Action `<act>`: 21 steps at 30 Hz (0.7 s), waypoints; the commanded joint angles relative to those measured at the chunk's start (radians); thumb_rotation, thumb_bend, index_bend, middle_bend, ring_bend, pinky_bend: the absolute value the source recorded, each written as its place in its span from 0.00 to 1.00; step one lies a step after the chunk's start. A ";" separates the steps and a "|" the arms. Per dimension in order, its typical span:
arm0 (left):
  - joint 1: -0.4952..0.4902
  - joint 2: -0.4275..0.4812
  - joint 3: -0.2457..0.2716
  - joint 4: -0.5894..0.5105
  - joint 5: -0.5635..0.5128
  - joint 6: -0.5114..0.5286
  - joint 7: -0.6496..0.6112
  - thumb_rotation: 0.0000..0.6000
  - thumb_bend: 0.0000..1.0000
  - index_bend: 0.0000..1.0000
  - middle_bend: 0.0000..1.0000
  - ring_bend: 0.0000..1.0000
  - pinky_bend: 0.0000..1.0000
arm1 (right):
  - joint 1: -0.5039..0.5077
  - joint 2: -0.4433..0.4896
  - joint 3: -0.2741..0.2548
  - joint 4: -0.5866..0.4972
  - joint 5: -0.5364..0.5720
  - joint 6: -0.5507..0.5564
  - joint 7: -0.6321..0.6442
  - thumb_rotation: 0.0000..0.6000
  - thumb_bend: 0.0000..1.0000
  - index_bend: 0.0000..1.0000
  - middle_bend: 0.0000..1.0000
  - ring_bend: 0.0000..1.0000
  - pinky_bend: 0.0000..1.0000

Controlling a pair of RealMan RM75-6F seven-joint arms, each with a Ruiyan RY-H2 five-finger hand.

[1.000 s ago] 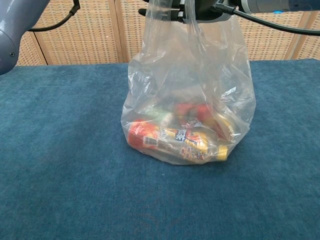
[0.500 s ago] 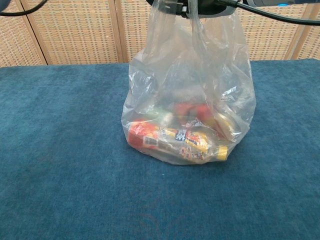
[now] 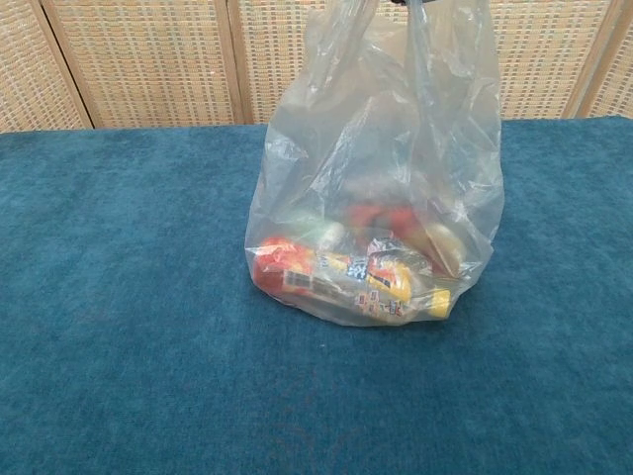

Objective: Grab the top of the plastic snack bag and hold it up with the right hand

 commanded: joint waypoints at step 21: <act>0.422 0.150 0.194 -0.188 -0.127 0.036 -0.154 1.00 0.14 0.00 0.00 0.00 0.00 | 0.149 0.251 -0.140 -0.125 0.318 0.094 -0.293 1.00 0.15 0.94 0.91 0.75 1.00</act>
